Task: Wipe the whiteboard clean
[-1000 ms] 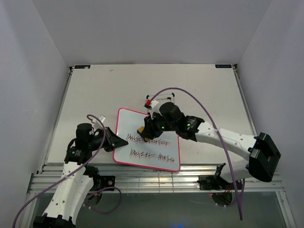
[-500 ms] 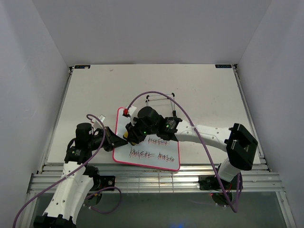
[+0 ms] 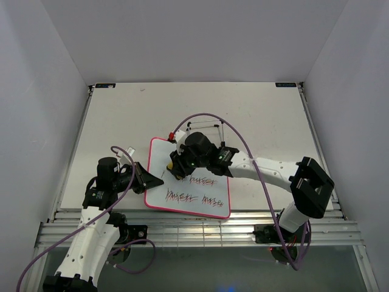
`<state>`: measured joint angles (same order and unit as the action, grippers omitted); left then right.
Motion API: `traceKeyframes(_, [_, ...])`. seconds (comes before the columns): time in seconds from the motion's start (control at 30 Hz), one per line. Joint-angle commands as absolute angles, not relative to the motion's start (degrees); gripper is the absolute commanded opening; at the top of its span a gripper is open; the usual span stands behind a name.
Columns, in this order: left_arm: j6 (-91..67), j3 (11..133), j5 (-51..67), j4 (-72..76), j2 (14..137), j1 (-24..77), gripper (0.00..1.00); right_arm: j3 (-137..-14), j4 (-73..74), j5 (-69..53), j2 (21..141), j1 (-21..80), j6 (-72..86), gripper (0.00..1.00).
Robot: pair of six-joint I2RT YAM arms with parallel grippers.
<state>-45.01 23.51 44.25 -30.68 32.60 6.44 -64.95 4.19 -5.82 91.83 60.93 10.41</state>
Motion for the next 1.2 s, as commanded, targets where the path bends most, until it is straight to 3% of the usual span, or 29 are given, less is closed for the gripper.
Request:
traceKeyframes(0.0, [-41.0,25.4,43.8,-28.1,32.1,6.6,0.0,-65.3,10.4,-2.2,92.6,58.9,10.3,0.14])
traceKeyframes(0.53, [-41.0,25.3,44.4,-27.7,32.5,6.7,0.0,-83.0,15.3,-9.6,101.3,67.5,8.0,0.11])
traceKeyframes(0.73, [-41.0,25.3,44.3,-27.7,32.4,6.7,0.0,-79.5,15.0,-5.9,101.6,65.4,7.6,0.11])
traceKeyframes(1.0, [-41.0,25.3,44.2,-27.7,32.3,6.7,0.0,-64.8,12.9,-1.0,95.8,57.6,10.7,0.11])
traceKeyframes(1.17, [-41.0,25.0,44.2,-27.7,32.1,6.7,0.0,-65.2,13.7,1.2,93.9,57.4,11.8,0.11])
